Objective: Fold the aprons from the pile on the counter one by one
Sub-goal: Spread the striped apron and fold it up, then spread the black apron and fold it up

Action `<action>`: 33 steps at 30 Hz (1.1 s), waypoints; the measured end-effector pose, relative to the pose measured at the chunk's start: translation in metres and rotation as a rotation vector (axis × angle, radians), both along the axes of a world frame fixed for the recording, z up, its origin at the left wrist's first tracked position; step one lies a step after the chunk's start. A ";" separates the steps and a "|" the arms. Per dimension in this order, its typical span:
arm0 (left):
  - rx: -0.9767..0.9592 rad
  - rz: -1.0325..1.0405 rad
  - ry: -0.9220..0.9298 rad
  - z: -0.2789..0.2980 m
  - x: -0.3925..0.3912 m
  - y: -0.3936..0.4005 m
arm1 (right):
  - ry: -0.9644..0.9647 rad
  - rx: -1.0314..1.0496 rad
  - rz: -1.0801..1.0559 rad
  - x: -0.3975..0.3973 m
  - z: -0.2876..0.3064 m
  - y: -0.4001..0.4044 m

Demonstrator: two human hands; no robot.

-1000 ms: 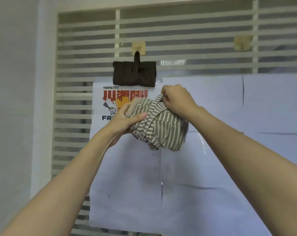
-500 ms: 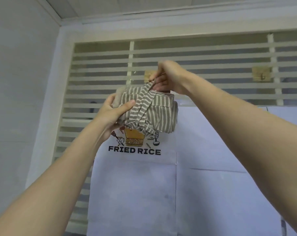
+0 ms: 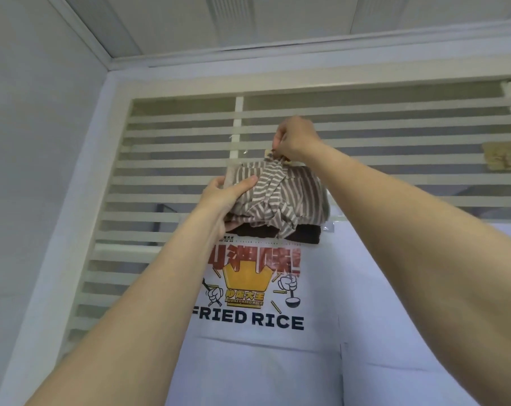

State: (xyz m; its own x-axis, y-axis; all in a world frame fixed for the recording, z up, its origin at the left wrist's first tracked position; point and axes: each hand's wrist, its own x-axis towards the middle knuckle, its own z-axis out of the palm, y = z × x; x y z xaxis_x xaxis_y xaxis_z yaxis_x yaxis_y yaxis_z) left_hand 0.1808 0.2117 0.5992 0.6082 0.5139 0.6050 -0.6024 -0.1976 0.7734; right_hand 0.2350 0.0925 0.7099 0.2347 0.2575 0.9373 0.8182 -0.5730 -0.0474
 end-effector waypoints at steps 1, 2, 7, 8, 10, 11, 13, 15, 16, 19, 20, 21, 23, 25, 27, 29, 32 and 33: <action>-0.002 0.006 0.004 0.003 0.003 0.002 | -0.017 0.002 -0.015 0.004 0.002 0.003; -0.003 0.005 0.011 0.006 0.005 0.001 | -0.032 0.004 -0.025 0.008 0.004 0.005; 0.026 0.019 0.041 0.020 0.005 -0.001 | -0.033 0.031 -0.071 0.024 0.009 0.012; 0.030 0.028 0.047 0.020 0.005 -0.001 | -0.012 0.040 -0.076 0.028 0.010 0.013; 0.036 0.031 0.048 0.020 0.007 0.000 | 0.047 0.047 -0.084 0.031 0.011 0.014; 0.033 0.030 0.045 0.018 0.007 0.001 | 0.077 0.042 -0.086 0.031 0.010 0.014; 0.034 0.030 0.041 0.014 0.008 0.003 | 0.114 0.013 -0.099 0.029 0.007 0.017; 0.036 0.031 0.034 0.010 0.008 0.003 | 0.130 -0.026 -0.123 0.024 0.001 0.017; 0.043 0.033 0.030 0.008 0.009 0.003 | 0.135 -0.037 -0.123 0.024 0.000 0.016; 0.062 0.012 0.036 0.001 0.007 0.004 | 0.173 -0.048 -0.109 0.019 -0.008 0.011; 0.064 -0.007 0.041 -0.002 0.006 0.005 | 0.185 -0.047 -0.103 0.018 -0.010 0.009; 0.064 -0.024 0.048 -0.004 0.004 0.006 | 0.194 -0.042 -0.101 0.016 -0.012 0.008; 0.068 -0.031 0.062 -0.007 0.001 0.009 | 0.175 -0.044 -0.083 0.010 -0.019 0.005; 0.070 -0.012 0.075 -0.008 -0.003 0.011 | 0.147 -0.050 -0.058 0.005 -0.026 0.000; 0.072 0.021 0.089 -0.007 -0.007 0.010 | 0.110 -0.025 -0.031 0.007 -0.035 -0.009; 0.060 0.043 0.057 -0.008 -0.012 0.006 | 0.096 0.007 -0.021 0.011 -0.046 -0.020; 0.040 0.174 -0.053 -0.008 -0.019 -0.003 | 0.132 0.060 0.005 0.008 -0.061 -0.039; 0.029 0.247 -0.103 -0.007 -0.019 -0.004 | 0.124 0.106 0.025 0.007 -0.062 -0.041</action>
State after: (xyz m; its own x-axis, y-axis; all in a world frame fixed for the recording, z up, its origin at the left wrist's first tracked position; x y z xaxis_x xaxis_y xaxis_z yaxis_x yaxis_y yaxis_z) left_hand 0.1616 0.2074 0.5917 0.4006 0.6204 0.6742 -0.6087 -0.3698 0.7020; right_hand 0.2424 0.0511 0.6476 0.3454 0.1657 0.9237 0.8160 -0.5392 -0.2084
